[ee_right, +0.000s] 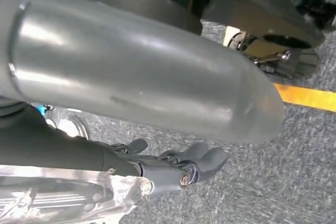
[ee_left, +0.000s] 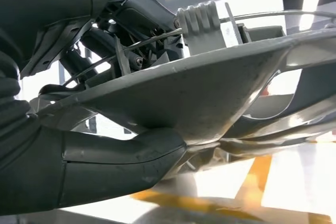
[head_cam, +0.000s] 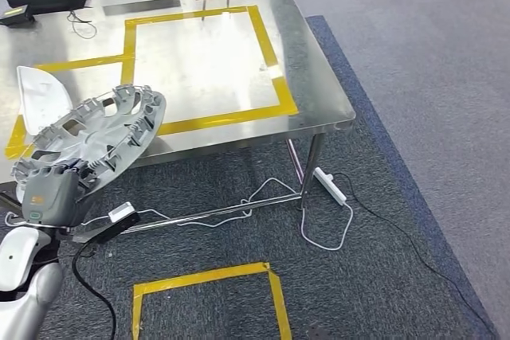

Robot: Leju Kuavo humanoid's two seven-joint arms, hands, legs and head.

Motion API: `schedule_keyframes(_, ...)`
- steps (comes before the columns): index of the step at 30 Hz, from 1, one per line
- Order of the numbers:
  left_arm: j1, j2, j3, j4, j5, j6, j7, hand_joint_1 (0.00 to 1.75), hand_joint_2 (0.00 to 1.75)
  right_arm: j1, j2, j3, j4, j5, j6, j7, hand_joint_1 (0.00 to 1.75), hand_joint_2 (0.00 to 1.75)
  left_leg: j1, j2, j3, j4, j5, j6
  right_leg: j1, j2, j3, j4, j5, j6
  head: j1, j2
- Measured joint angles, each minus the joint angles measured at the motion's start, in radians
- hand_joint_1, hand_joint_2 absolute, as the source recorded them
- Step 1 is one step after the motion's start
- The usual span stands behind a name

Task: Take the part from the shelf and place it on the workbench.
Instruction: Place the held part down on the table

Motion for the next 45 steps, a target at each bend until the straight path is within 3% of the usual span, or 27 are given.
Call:
schedule_keyframes(3, 0.001, 0.002, 0.0, 0.0, -0.001, 0.0, -0.004, 1.75, 1.75, 0.001, 0.0, -0.001, 0.0, 0.004, -0.004, -0.001, 0.0, 0.0, 0.0, 0.001, 0.0, -0.005, 0.007, 0.016, 0.001, 0.004, -0.002, -0.002, 0.006, -0.002, -0.001, 0.0)
schedule_keyframes(4, 0.001, 0.002, 0.0, 0.0, -0.002, 0.0, -0.006, 1.75, 1.75, 0.001, 0.0, -0.001, 0.0, 0.004, -0.005, -0.001, 0.0, 0.0, 0.001, 0.002, 0.001, -0.008, 0.008, 0.016, 0.003, 0.006, -0.002, -0.002, 0.006, -0.005, -0.001, 0.0)
schedule_keyframes(6, 0.0, 0.002, -0.001, 0.0, -0.004, 0.002, -0.011, 1.75, 1.75, 0.0, 0.0, -0.001, 0.0, 0.004, -0.006, -0.001, 0.0, 0.0, 0.002, 0.003, 0.003, -0.014, 0.011, 0.01, 0.004, 0.007, -0.003, -0.002, 0.006, -0.01, -0.001, 0.0)
schedule_keyframes(11, -0.002, 0.003, -0.008, 0.0, 0.029, 0.006, -0.071, 1.75, 1.75, -0.002, 0.0, -0.001, 0.0, 0.006, 0.004, -0.001, 0.0, 0.0, 0.005, 0.003, 0.003, -0.022, 0.015, -0.024, 0.007, 0.006, -0.007, -0.001, 0.007, -0.019, 0.0, 0.0)
schedule_keyframes(16, -0.001, 0.013, -0.049, 0.0, 0.085, 0.05, -0.239, 1.75, 1.75, -0.008, 0.0, 0.0, 0.0, 0.018, 0.014, 0.0, 0.0, 0.0, 0.004, 0.003, 0.002, -0.022, 0.016, -0.026, 0.006, 0.005, -0.007, -0.001, 0.009, -0.021, 0.0, 0.0)
schedule_keyframes(19, -0.002, 0.021, -0.095, -0.002, 0.076, 0.084, -0.289, 1.75, 1.75, -0.015, 0.0, 0.001, 0.0, 0.023, 0.021, 0.002, 0.0, 0.0, 0.002, 0.003, 0.002, -0.021, 0.016, -0.025, 0.004, 0.005, -0.006, -0.002, 0.01, -0.019, 0.0, 0.0)
schedule_keyframes(33, -0.062, 0.018, -0.295, -0.025, 0.112, 0.035, -0.343, 1.75, 1.75, -0.021, 0.0, 0.013, 0.0, 0.038, 0.028, 0.007, 0.0, 0.0, -0.001, 0.003, 0.0, -0.02, 0.017, -0.023, 0.001, 0.005, -0.007, -0.002, 0.012, -0.016, 0.0, 0.0)
schedule_keyframes(45, -0.087, -0.006, -0.36, 0.008, 0.13, 0.03, -0.348, 1.75, 1.75, -0.024, 0.0, 0.02, 0.0, 0.043, 0.039, 0.007, 0.0, 0.0, -0.001, 0.003, 0.0, -0.02, 0.017, -0.022, 0.001, 0.005, -0.008, -0.002, 0.012, -0.016, 0.0, 0.0)
